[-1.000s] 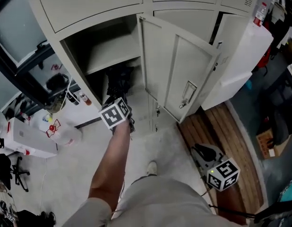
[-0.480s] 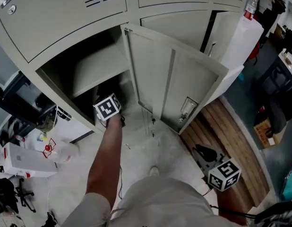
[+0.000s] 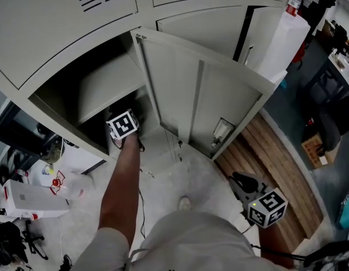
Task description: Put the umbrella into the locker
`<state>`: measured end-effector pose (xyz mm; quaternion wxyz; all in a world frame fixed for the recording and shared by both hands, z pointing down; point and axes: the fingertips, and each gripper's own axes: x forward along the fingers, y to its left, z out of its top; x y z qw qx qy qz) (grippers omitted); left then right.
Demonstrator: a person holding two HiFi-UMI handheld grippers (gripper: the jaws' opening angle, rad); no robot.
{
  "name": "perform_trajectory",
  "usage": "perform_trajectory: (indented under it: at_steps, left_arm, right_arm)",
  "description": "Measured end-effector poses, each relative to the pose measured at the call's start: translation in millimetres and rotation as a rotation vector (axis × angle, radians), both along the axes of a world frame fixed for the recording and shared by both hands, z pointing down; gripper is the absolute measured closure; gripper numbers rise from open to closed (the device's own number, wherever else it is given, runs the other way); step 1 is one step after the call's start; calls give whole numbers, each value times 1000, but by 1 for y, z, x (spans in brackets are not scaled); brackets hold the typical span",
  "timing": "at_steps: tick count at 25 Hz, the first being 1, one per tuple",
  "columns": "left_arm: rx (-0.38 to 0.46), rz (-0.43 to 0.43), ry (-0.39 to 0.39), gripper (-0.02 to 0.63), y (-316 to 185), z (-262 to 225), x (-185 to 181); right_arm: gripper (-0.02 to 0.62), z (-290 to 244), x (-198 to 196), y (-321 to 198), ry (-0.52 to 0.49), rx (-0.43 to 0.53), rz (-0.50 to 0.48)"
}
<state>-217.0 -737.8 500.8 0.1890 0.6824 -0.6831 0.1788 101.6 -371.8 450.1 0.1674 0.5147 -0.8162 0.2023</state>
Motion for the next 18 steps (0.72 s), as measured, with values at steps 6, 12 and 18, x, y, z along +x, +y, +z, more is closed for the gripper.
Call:
perform_trajectory:
  at_steps: [6,12,18]
  left_arm:
    - [-14,52,58,413,-3,14,11]
    - [-8,46,50,356,13,5,8]
    - [25,42,61,356,47,-13,11]
  right_arm:
    - [532,3,5,7,-9,-6,10]
    - [532,1,14,20,-13,1,12]
    - [534,-1,25,39,-18,10,-15]
